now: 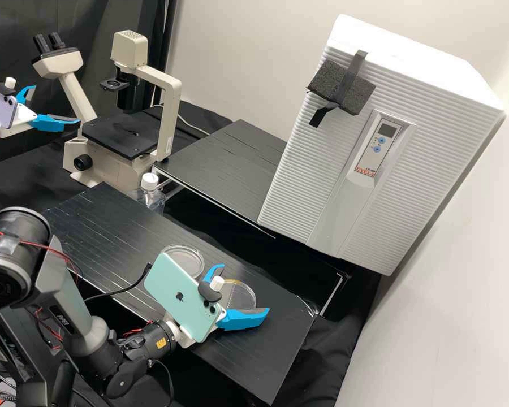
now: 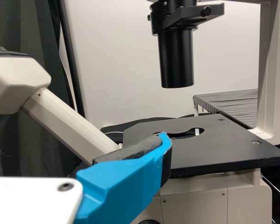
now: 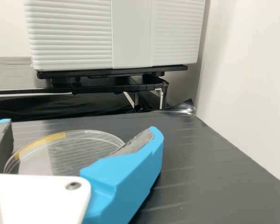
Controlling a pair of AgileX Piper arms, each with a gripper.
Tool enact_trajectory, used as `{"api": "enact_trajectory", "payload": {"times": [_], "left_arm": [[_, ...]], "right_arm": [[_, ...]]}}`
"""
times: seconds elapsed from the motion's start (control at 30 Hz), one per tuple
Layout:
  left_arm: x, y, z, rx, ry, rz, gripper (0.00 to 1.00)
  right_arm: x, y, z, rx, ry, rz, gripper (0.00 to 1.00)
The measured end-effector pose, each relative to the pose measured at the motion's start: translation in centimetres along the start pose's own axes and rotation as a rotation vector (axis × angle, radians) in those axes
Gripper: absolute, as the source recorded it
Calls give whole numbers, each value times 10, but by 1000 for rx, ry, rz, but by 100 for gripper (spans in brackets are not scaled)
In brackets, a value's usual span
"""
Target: Close the petri dish lid.
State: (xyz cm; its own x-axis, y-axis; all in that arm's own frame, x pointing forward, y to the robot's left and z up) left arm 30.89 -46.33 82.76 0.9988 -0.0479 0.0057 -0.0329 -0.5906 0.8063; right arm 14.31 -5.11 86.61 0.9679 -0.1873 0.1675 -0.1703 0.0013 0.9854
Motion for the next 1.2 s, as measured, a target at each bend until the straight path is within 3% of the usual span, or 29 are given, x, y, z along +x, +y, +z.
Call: {"api": "enact_trajectory", "payload": {"times": [0.53,0.67,0.83,0.93,1.03,1.2], "left_arm": [[0,0,0,0,0,0,100],[0,0,0,0,0,0,100],[0,0,0,0,0,0,100],[0,0,0,0,0,0,100],[0,0,0,0,0,0,100],[0,0,0,0,0,0,100]], "right_arm": [[3,-2,-1,5,4,3,0],[2,-1,0,43,1,5,0],[-2,4,-4,119,15,25,0],[-5,5,-12,146,51,24,0],[-9,6,-22,138,94,11,0],[-16,5,-45,67,212,12,0]]}}
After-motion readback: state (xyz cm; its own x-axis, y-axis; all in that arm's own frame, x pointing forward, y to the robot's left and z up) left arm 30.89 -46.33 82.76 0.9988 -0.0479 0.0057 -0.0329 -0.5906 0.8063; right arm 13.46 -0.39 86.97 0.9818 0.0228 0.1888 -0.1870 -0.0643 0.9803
